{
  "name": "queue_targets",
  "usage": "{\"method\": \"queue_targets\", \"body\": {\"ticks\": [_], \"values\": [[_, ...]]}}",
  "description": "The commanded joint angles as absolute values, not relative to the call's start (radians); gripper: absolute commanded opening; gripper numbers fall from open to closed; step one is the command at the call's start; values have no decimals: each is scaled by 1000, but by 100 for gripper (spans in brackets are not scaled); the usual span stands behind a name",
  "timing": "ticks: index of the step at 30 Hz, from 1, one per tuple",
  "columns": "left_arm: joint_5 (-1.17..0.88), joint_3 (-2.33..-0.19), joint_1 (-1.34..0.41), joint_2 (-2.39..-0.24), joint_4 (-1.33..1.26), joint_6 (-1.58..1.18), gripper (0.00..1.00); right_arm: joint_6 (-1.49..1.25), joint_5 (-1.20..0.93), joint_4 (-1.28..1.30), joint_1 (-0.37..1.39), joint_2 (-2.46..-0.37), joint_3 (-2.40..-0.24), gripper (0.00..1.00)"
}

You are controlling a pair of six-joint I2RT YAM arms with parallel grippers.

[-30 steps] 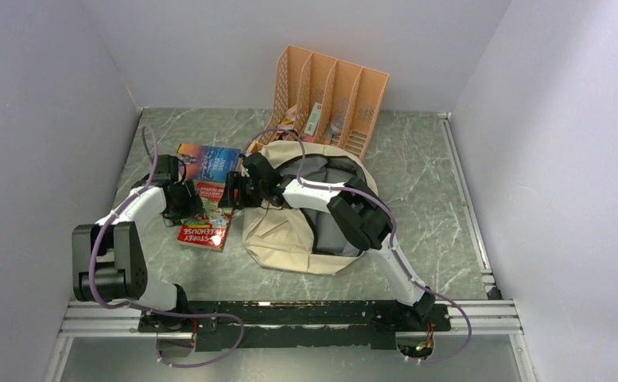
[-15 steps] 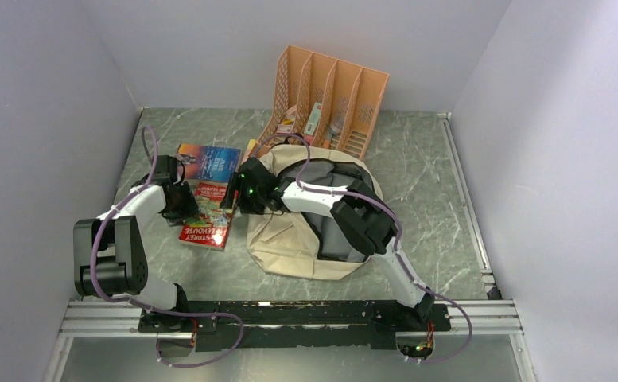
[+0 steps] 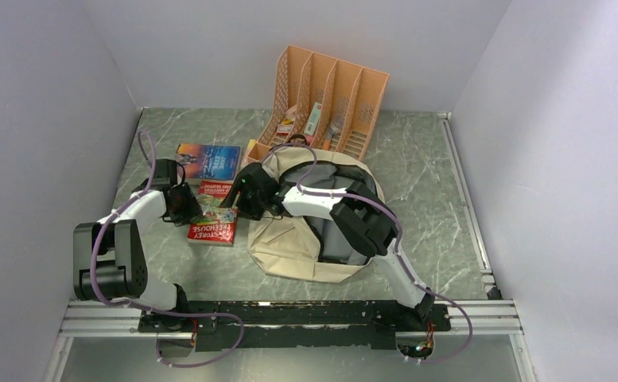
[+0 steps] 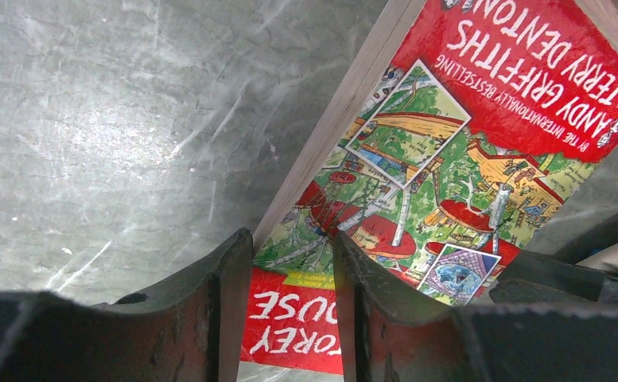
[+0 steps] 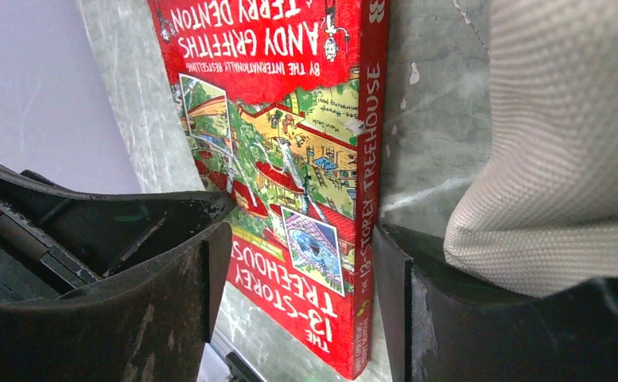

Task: Pack the student bag
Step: Pick up the book from the center of the board.

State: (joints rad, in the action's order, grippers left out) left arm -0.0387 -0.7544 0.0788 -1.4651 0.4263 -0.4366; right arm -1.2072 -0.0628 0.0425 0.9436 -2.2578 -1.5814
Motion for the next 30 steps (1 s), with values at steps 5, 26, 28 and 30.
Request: {"method": "queue_targets", "body": {"ticks": [5,26,28,30], "values": [[-109,-695,32,-1517,415,-465,44,-1241,-216,-102,937,-2346,-1501,64],[-6,-777,-29,-1512,474,-454,56,-1093,-90,-135,945,-2235,-1472,56],[34,-815,-28,-1516,496,-445,59,-1072,-50,-88,946,-2225,-1472,58],[63,-845,-21,-1524,501,-433,61,-1059,-34,-62,946,-2221,-1469,60]]}}
